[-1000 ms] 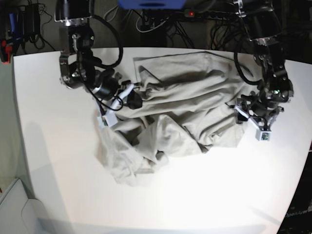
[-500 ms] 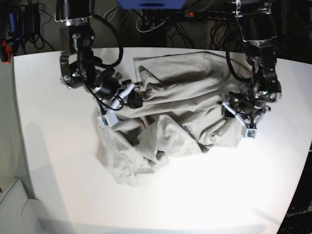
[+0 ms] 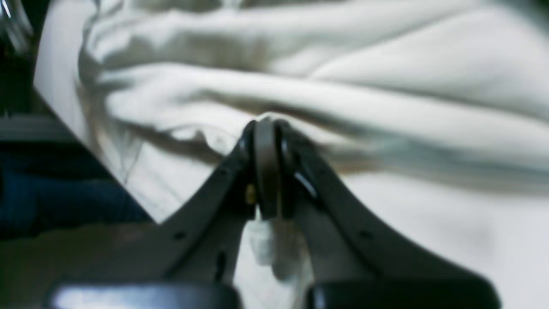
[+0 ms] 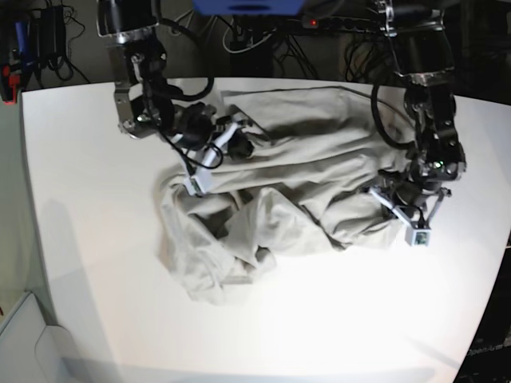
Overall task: Layout the t-shirt on the table in an organized manner, then fold the t-shirt properly
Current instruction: 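Grasp the t-shirt with both grippers and pull the left gripper outward, then release the fabric and reposition both grippers over the t-shirt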
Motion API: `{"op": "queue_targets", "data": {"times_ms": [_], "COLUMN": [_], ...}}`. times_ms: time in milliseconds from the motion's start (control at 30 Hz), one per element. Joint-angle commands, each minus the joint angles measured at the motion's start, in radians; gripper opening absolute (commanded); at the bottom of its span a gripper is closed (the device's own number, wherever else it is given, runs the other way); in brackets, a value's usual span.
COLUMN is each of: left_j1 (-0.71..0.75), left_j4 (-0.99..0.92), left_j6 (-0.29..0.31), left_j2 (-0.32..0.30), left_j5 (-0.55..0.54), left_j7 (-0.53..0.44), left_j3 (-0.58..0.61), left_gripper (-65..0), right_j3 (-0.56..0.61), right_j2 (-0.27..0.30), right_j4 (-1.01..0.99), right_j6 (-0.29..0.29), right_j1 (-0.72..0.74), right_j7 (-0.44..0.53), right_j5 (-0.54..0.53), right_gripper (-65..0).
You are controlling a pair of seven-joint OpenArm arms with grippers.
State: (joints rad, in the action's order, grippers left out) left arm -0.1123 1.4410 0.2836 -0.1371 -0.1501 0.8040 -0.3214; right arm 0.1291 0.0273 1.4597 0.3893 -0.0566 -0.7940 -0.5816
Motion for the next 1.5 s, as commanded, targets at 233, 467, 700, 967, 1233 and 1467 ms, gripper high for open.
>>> {"op": "queue_targets", "data": {"times_ms": [233, 467, 700, 967, 1233, 1467], "left_j1": [-0.126, -0.310, -0.439, -0.505, -0.499, -0.476], "left_j4": [0.085, -0.122, -0.478, -0.645, -0.644, -0.609], "left_j6": [-0.005, -0.007, -0.007, -0.132, -0.139, -0.131], "left_j2": [0.012, 0.014, -0.042, -0.114, -0.123, -0.126], "left_j5": [-0.004, -0.001, 0.001, -0.007, -0.007, -0.009], "left_j7": [0.044, 0.038, -0.180, -0.317, -0.314, -0.280], "left_j3": [-0.012, -0.120, -0.195, -0.203, -0.196, -0.203], "left_gripper": [-64.6, -64.6, -64.6, -63.9, -31.9, -23.5], "right_j3": [0.048, 0.047, 0.050, 0.048, 0.048, 0.048], "right_j2": [0.033, 0.059, 0.078, 0.092, 0.092, 0.092], "right_j4": [-0.070, -0.104, -0.104, -0.106, -0.101, -0.096], "right_j6": [0.009, 0.009, 0.009, 0.009, 0.009, 0.009], "right_j1": [0.007, 0.005, -0.009, -0.021, -0.022, -0.024], "right_j7": [0.115, 0.130, 0.170, 0.170, 0.166, 0.164], "right_j5": [-0.016, -0.016, -0.015, -0.015, -0.015, -0.016], "right_gripper": [-65.0, -65.0, -65.0, -65.0, -65.0, -65.0]}}
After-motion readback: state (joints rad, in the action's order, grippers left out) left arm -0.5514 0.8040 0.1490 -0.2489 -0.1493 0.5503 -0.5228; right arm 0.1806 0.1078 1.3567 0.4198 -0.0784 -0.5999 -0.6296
